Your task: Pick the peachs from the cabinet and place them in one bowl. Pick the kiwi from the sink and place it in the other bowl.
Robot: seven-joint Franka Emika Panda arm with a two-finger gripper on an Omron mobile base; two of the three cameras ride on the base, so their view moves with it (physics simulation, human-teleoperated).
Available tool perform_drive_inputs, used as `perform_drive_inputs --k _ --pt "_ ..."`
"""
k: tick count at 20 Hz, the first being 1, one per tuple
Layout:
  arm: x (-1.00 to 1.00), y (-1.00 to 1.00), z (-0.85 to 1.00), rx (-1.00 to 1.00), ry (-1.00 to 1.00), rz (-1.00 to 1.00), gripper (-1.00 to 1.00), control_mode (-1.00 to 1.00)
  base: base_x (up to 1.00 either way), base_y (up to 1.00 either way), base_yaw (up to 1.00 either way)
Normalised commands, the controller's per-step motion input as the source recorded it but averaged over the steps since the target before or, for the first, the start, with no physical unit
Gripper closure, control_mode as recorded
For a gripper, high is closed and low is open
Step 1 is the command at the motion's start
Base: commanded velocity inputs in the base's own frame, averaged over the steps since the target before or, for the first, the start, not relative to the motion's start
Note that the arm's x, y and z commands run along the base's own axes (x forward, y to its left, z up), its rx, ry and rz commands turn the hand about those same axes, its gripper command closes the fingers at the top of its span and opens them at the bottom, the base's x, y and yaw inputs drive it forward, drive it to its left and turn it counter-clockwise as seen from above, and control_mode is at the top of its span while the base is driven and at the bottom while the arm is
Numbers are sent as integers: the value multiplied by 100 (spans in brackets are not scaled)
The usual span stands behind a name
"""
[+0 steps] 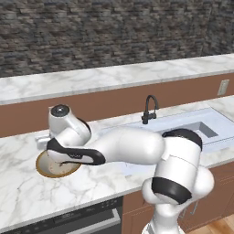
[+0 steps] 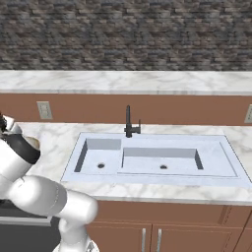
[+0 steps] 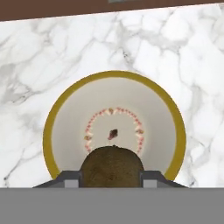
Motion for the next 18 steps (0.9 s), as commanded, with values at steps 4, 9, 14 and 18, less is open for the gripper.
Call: perform_drive_inputs --k 4,9,14,18 --pt "26 4 -50 -3 0 0 100 -100 0 0 0" --pt "13 15 -47 -2 0 0 100 -100 0 0 0" --pt "14 19 -40 -1 0 0 100 -100 0 0 0" --pt "42 6 -23 0 -4 0 100 -100 0 0 0"
